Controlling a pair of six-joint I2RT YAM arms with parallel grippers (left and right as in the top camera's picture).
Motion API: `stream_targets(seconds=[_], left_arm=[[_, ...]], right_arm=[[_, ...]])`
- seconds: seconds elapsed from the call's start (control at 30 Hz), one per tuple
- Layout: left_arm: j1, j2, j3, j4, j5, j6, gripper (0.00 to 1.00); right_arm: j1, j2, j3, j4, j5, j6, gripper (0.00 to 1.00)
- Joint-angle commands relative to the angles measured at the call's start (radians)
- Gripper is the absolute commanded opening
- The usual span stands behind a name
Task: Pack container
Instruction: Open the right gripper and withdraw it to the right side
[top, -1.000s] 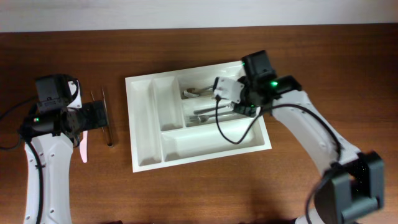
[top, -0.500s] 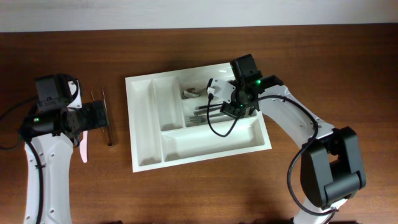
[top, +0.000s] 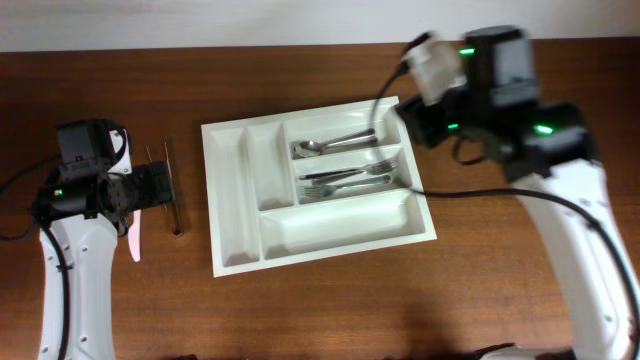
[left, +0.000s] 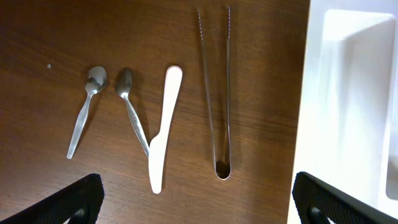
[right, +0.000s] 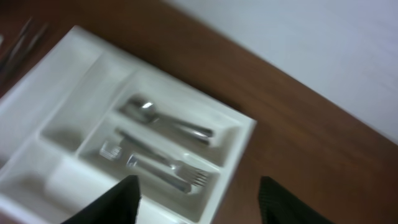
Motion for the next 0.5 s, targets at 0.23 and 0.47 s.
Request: stream_targets(seconds=[0.23, 0.47], left_arm=[[0.005, 0.003, 0.019, 0.013, 0.035, 0.014, 0.99], [0.005, 0.003, 0.019, 0.029, 0.308, 0.014, 0.99]], right_arm=[[-0.388, 0.039, -0.003, -0.163, 0.07, 0.433, 0.67], [-0.476, 0.189, -0.049, -0.243, 0.073, 0.433, 0.68]])
